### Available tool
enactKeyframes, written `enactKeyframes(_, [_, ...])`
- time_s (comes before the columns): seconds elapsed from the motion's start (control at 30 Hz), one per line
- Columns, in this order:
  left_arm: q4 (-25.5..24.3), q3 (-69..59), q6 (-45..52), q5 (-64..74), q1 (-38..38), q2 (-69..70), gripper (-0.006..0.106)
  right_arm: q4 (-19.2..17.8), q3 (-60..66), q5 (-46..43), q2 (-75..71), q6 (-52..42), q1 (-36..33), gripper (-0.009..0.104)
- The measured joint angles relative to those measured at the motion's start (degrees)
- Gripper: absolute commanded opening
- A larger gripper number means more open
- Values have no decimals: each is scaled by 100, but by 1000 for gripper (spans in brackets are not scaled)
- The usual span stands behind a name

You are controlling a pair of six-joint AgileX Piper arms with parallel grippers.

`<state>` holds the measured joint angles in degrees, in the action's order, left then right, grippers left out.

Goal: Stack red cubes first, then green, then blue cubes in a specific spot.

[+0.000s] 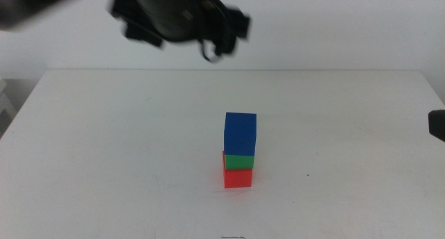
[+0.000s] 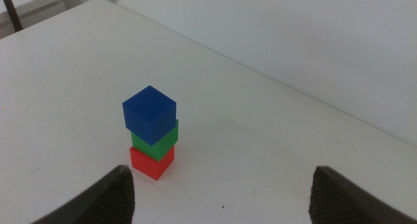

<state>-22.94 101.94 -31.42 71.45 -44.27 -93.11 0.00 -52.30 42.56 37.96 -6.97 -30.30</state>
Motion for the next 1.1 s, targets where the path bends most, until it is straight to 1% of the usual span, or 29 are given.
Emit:
enactKeyframes(0.2, [-493,-91,205,62,0,857,94,0,0,0,0,0,0,89])
enactKeyframes(0.4, [-858,-841,465,68,53,1911,94,0,0,0,0,0,0,89])
enactKeyframes(0.53, [-927,-1759,477,-42,418,2867,94,0,0,0,0,0,0,89])
enactKeyframes(0.63, [-925,-2606,493,-697,1031,3756,94,0,0,0,0,0,0,89])
enactKeyframes(0.7, [-834,-3224,523,-1252,1505,4271,94,0,0,0,0,0,0,89])
enactKeyframes(0.77, [-633,-3805,600,-1800,2037,4795,94,0,0,0,0,0,0,89])
enactKeyframes(0.83, [-364,-4271,738,-2177,2446,5181,94,0,0,0,0,0,0,89])
enactKeyframes(0.87, [-108,-4657,879,-2321,2788,5525,94,0,0,0,0,0,0,89])
enactKeyframes(0.97, [247,-5106,1150,-2360,3007,5938,94,0,0,0,0,0,0,89])
enactKeyframes(1.1, [657,-5394,1545,-2491,3024,6261,94,0,0,0,0,0,0,89])
